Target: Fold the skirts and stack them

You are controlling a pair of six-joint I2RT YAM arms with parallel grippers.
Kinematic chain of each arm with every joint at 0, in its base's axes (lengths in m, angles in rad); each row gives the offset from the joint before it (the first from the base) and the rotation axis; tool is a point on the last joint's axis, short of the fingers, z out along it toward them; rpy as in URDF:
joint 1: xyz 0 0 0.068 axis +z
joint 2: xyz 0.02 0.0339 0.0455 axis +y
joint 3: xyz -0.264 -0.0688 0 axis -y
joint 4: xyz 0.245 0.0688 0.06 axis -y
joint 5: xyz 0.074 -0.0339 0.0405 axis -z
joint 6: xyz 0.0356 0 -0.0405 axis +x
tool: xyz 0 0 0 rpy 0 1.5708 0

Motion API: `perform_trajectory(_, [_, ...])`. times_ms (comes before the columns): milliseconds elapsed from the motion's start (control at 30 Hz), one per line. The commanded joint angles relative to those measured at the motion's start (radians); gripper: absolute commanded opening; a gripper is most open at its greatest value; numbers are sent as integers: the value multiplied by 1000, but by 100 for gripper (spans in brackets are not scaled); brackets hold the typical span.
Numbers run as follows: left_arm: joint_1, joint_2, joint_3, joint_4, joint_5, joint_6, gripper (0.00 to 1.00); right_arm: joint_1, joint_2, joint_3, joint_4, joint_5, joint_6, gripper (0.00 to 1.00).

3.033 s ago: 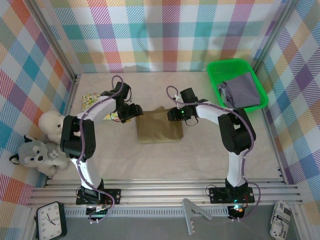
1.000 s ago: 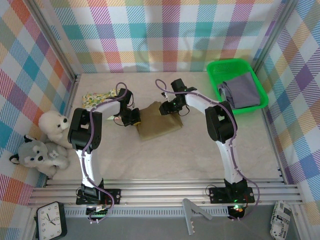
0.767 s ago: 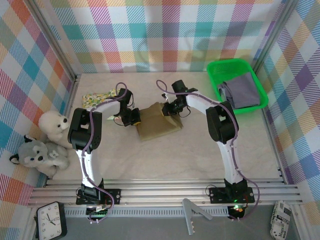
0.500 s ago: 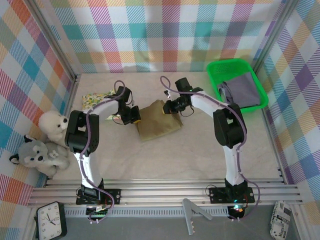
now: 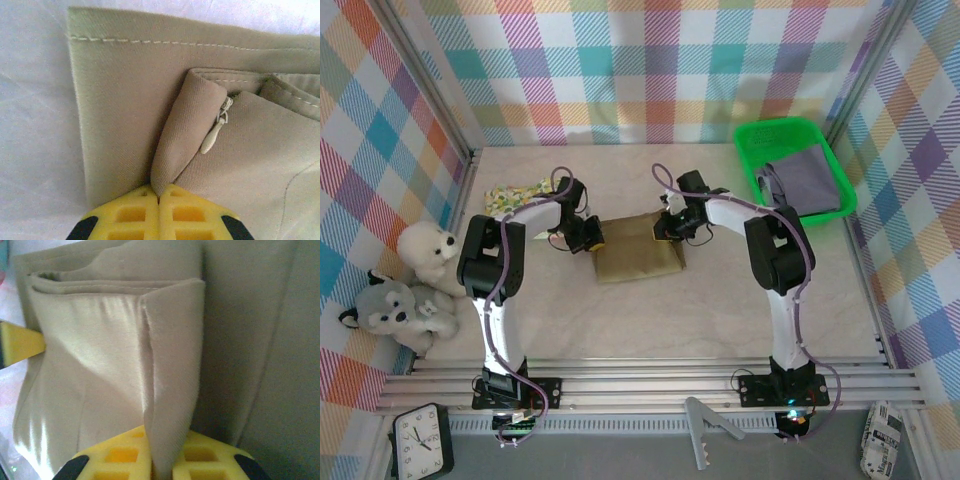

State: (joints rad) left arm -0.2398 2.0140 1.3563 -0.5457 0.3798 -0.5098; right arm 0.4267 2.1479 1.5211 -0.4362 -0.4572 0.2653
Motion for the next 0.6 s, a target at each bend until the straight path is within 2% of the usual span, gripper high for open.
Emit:
perform_trajectory(0, [7, 8, -17, -31, -86, -31, 0, -11, -26, 55, -49, 100, 15, 31])
perform_trajectory(67, [7, 2, -19, -33, -91, -30, 0, -9, -64, 51, -68, 182, 45, 41])
perform_trajectory(167, [7, -3, -13, -42, -91, -29, 0, -4, -158, -2, -37, 256, 94, 44])
perform_trajectory(200, [7, -3, -11, -43, -91, -29, 0, 1, -182, -21, -22, 247, 102, 42])
perform_trajectory(233, [7, -2, -8, -46, -91, -30, 0, 8, -200, -36, -5, 224, 104, 24])
perform_trajectory(267, [7, -1, -5, -48, -91, -30, 0, 15, -206, -40, -1, 194, 106, 11])
perform_trajectory(367, [7, 1, 1, -52, -88, -34, 0, 44, -180, -15, -14, 176, 110, 2])
perform_trajectory(567, [7, 9, 18, -62, -66, -34, 0, 75, -35, 108, -32, 214, 190, 0])
